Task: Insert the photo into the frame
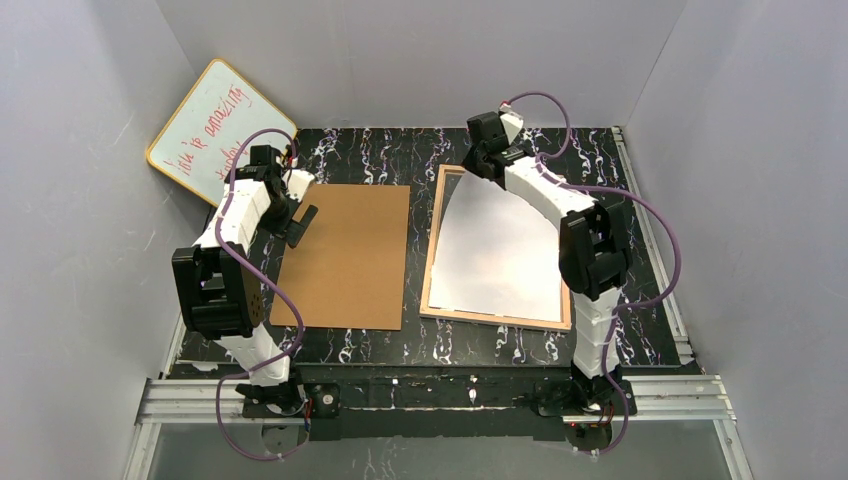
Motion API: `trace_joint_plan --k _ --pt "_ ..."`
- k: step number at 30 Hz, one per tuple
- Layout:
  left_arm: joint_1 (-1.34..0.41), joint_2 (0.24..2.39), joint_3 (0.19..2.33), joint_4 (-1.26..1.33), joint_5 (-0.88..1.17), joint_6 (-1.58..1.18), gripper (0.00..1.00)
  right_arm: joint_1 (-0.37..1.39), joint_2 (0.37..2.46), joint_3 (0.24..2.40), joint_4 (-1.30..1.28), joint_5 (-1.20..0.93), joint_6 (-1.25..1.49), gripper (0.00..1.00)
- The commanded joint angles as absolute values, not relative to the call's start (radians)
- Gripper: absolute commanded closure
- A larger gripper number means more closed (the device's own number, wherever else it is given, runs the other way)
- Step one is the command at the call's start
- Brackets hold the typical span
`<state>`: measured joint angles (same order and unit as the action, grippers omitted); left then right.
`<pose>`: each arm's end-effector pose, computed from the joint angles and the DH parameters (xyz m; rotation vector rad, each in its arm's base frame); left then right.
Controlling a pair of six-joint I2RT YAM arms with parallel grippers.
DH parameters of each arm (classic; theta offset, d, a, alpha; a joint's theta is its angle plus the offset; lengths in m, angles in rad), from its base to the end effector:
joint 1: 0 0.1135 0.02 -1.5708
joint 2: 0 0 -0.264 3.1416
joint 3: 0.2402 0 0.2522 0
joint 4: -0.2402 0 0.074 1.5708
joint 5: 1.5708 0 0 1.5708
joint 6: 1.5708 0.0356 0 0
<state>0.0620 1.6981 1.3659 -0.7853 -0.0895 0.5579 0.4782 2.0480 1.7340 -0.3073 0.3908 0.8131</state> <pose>0.3517 0.0250 0.2538 0.6404 2.6441 0.3074 0.4321 0.2087 0.2672 0.5728 2.0792 0.3243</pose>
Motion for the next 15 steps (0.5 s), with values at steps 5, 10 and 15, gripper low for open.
trace_joint_plan --k 5,10,15 --pt "0.057 1.694 1.356 -0.802 -0.094 0.571 0.02 0.477 2.074 1.778 -0.368 0.317 0.755 0.99" --pt "0.058 1.695 1.359 -0.804 -0.089 0.569 0.02 0.476 2.064 1.759 -0.371 0.340 0.765 0.99" --pt "0.058 1.690 1.354 -0.804 -0.095 0.573 0.02 0.476 2.066 1.769 -0.366 0.329 0.770 0.51"
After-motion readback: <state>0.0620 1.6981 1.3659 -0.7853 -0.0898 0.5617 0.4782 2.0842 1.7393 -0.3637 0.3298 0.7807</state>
